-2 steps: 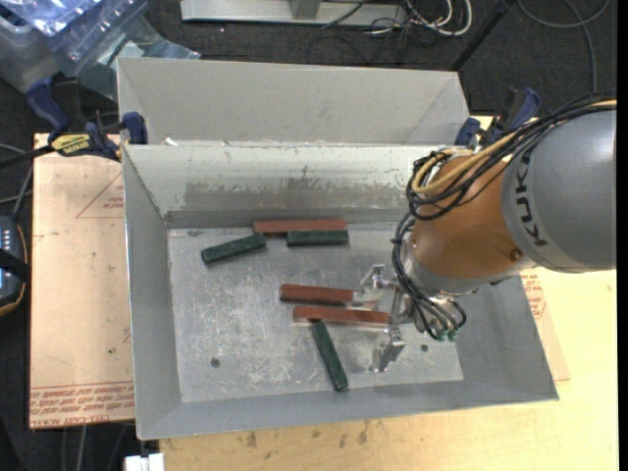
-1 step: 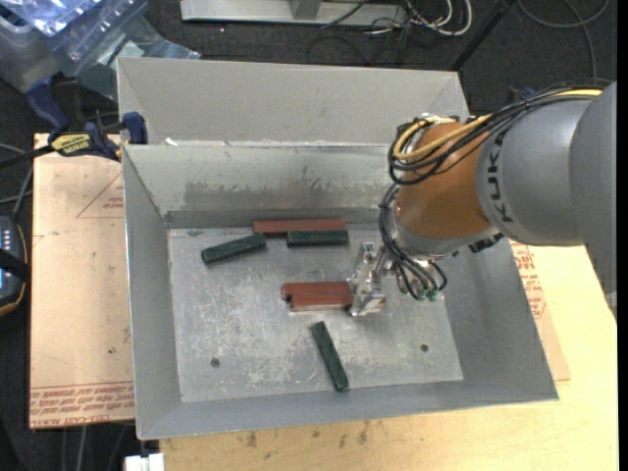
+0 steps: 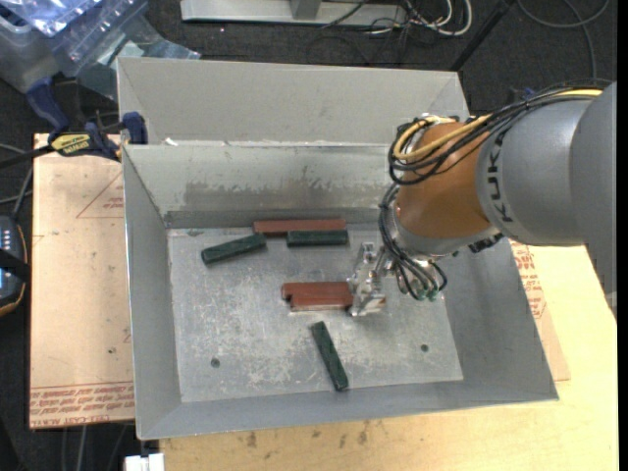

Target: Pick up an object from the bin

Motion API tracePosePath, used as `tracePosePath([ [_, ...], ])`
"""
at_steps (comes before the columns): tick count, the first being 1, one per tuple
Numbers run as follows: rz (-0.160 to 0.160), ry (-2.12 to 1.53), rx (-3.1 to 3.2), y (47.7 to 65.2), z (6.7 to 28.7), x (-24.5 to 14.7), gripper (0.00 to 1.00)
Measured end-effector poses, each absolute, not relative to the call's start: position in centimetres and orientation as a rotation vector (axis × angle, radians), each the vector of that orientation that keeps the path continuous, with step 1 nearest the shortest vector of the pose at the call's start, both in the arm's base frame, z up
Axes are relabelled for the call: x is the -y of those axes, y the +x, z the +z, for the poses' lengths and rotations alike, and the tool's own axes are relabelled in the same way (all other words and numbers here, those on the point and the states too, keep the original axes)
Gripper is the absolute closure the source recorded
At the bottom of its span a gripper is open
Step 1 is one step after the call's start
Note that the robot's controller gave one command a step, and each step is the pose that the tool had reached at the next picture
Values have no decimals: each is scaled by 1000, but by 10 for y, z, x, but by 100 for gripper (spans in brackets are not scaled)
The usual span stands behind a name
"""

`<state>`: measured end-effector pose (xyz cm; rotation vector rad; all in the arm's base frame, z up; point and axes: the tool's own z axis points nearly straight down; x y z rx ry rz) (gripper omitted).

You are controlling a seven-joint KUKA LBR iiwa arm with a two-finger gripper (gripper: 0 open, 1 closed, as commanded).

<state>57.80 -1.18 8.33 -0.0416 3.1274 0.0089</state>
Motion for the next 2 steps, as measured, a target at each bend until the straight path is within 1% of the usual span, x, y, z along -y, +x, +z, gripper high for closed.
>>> tracePosePath([
  [1, 1, -19, -3128, 615, 236, 19, 100],
  [2, 1, -19, -3138, 613, 230, 19, 0],
])
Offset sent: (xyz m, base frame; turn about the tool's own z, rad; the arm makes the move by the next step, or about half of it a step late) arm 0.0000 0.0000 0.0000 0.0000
